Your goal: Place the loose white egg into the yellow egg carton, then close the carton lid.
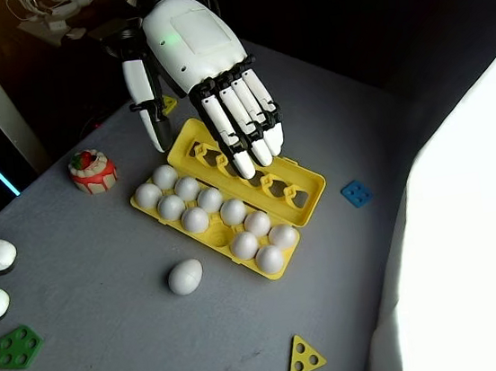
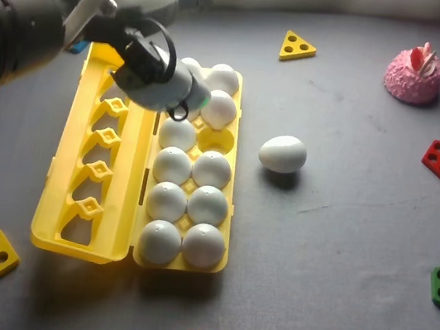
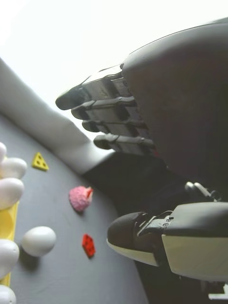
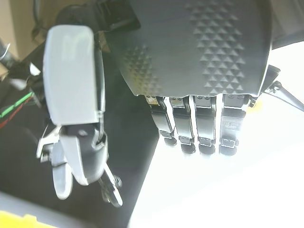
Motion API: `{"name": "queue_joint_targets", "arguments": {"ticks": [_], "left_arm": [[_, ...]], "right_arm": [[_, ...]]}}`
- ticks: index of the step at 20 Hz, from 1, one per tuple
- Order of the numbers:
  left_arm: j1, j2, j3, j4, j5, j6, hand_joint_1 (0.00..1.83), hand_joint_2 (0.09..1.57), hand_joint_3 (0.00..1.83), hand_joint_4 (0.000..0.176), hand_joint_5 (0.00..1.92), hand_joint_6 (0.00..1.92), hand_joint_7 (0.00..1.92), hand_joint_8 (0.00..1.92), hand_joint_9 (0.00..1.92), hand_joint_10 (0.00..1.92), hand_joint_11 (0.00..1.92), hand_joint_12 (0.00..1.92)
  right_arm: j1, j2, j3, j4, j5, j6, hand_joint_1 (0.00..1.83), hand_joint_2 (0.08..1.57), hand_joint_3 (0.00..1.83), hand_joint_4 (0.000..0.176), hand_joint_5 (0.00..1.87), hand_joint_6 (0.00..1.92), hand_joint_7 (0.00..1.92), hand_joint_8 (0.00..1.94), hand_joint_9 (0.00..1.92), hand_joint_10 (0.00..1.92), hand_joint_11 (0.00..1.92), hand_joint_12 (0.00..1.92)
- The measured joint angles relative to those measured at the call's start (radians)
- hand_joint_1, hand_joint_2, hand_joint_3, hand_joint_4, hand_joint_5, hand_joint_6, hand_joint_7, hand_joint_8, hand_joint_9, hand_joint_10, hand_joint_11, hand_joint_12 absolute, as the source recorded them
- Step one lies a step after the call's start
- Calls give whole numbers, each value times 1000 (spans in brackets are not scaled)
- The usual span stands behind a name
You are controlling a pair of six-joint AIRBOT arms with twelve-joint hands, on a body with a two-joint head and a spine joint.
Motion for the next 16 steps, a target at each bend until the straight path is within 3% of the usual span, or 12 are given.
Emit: {"name": "queue_joint_targets", "arguments": {"ticks": [4, 6, 8, 9, 13, 14, 16], "left_arm": [[-20, 0, -16, -40, -8, 49, 594, 1228, 0, 42, 63, 6, 38, 5, 75, 6, 0, 407], [-25, 0, -37, -58, -2, 75, 631, 1222, 0, 42, 88, 8, 58, 3, 98, 7, 0, 604], [-29, 0, -52, -71, -1, 76, 600, 1231, 2, 43, 63, 3, 59, 2, 83, 2, 0, 532], [-29, 0, -54, -68, 1, 75, 611, 1222, 0, 44, 71, 6, 108, 10, 137, 17, 0, 691], [-30, 0, -47, -72, 8, 90, 584, 1221, 0, 57, 36, 0, 86, 2, 132, 7, 0, 679], [-29, 0, -40, -73, 13, 99, 603, 1219, 0, 49, 64, 8, 84, 1, 127, 3, 0, 707], [-29, 5, -34, -77, 16, 120, 587, 1224, 0, 55, 46, 4, 95, 2, 126, 1, 0, 735]], "right_arm": [[6, -90, 14, 180, -62, -108, 1012, 1103, 0, 23, 39, 15, 38, 4, 37, 79, 0, 0], [11, -138, 38, 285, -104, -149, 1027, 1116, 0, 20, 50, 18, 36, 2, 37, 76, 6, 3], [-21, -187, 64, 320, -87, -160, 1052, 1124, 0, 14, 65, 23, 12, 0, 11, 62, 2, 2], [-39, -209, 76, 324, -82, -168, 1057, 1114, 0, 14, 94, 35, 5, 0, 12, 61, 11, 6], [-101, -319, 127, 338, -18, -192, 1072, 1119, 0, 22, 104, 33, 0, 0, 0, 0, 0, 0], [-109, -344, 145, 355, -7, -192, 1074, 1123, 0, 27, 123, 41, 0, 0, 0, 0, 0, 0], [-112, -391, 188, 378, 6, -193, 1106, 1126, 0, 28, 165, 57, 0, 0, 0, 0, 0, 0]]}}
